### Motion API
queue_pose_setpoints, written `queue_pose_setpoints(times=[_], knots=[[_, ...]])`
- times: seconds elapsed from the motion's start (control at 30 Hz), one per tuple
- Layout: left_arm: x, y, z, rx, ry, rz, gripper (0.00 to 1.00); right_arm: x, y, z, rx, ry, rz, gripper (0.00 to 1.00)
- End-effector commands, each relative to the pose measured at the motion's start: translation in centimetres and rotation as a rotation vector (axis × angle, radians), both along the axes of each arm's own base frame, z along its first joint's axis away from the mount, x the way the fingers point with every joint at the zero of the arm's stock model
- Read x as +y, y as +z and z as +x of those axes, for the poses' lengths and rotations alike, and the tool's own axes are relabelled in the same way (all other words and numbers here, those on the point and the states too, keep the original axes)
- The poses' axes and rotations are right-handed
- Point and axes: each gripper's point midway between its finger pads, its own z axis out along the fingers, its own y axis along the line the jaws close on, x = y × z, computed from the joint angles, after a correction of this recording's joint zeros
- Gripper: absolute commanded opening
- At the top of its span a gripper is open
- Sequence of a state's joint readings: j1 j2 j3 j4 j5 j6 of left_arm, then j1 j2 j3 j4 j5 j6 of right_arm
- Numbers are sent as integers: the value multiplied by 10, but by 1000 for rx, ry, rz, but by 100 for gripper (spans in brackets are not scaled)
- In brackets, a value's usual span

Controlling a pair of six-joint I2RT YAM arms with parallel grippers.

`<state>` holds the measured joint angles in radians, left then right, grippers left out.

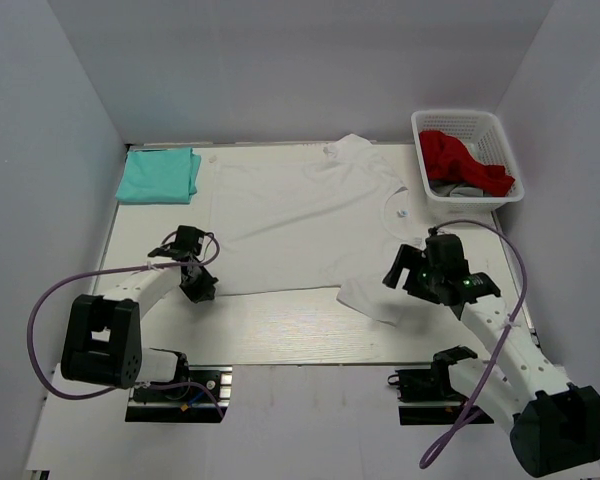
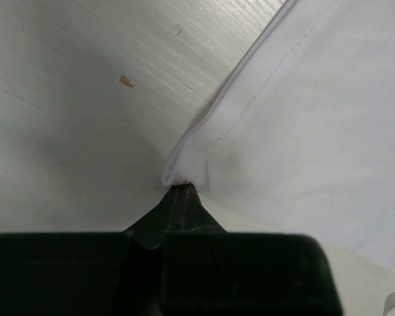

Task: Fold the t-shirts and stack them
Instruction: Grap the side of the flattened tshirt closest away from the robot with both arms

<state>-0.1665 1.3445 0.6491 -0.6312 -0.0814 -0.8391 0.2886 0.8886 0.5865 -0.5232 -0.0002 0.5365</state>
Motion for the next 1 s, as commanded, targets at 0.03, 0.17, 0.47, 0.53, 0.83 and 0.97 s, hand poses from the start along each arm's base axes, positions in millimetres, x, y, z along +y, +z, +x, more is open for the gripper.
queue_pose_setpoints(times=[0.03,0.17,0.47,0.53,0.83,0.97], knots=[[7,-6,-13,20,7,31,0,-12,-39,-51,213,-73,-22,90],[8,-1,-12,-9,20,32,0,8,-64,-71,319,-8,70,89],[9,1,-9,-29,23,37,0,31,-80,-57,338,27,140,60],[9,1,-9,-29,23,37,0,33,-77,-56,344,29,140,25],[9,7,-31,43,46,23,0,5,-19,-75,307,-140,91,0],[4,12,-40,31,48,-13,0,3,-16,-97,380,-145,96,0]])
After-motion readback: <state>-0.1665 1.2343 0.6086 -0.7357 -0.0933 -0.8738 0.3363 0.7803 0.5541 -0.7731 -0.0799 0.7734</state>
